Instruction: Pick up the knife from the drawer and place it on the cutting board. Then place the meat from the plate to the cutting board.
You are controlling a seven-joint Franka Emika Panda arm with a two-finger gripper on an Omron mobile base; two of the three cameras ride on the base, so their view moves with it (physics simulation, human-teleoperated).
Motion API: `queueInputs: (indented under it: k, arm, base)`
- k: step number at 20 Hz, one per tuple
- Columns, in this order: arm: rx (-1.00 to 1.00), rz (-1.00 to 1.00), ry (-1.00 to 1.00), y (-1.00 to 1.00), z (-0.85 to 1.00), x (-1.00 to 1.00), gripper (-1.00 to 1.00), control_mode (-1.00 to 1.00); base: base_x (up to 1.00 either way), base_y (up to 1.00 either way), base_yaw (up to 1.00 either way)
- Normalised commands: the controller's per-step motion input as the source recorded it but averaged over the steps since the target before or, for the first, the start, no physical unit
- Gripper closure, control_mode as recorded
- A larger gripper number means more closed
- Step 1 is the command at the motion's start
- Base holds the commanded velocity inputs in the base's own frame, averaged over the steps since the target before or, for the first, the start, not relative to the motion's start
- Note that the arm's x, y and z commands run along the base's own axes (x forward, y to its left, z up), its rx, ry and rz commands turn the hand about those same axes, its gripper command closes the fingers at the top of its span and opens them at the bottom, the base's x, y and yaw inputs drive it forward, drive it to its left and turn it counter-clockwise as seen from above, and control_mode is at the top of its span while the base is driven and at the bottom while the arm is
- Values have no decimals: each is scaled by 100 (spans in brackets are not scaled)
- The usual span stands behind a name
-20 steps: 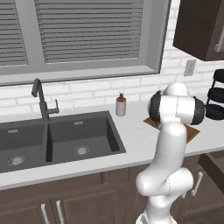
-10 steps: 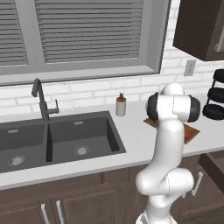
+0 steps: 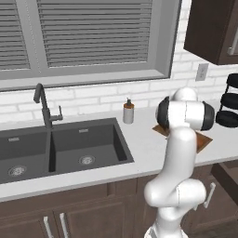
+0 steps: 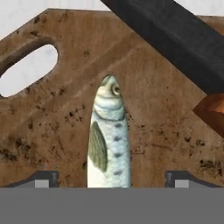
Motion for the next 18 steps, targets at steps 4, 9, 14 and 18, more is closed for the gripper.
queueInputs:
  k: [4, 9, 14, 18]
  arm:
    - [0, 3, 0, 12, 56, -60, -100, -100]
    - [0, 1, 0, 65, 50, -63, -100, -100]
    - [-1, 1, -10, 87, 45, -53, -100, -100]
    - [-4, 1, -11, 69, 59, -67, -100, -100]
  base:
    - [0, 0, 0]
    - [0, 0, 0]
    - [0, 0, 0]
    - [0, 0, 0]
